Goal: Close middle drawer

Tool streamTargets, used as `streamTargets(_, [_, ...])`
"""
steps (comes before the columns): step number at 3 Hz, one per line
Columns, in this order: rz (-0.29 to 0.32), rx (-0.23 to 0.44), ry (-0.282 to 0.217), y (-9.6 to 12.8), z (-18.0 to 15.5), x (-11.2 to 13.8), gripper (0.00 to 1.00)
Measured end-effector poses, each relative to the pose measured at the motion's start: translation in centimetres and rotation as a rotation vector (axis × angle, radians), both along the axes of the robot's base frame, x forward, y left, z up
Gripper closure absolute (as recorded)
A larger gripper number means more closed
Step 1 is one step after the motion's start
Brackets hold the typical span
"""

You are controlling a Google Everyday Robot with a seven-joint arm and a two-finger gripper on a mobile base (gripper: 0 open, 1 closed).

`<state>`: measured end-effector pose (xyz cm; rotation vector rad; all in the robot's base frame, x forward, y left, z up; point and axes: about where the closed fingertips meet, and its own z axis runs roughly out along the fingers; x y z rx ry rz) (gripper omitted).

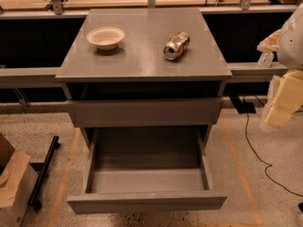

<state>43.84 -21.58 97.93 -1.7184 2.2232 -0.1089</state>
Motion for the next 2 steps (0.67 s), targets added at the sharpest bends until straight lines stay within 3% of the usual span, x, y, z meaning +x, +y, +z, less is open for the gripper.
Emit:
streamTargets(1, [0.000,0.000,0.000,0.00,0.00,0.00,0.00])
streamTargets(2, [0.003,0.000,-0.009,-0.02,0.05,0.07,0.25])
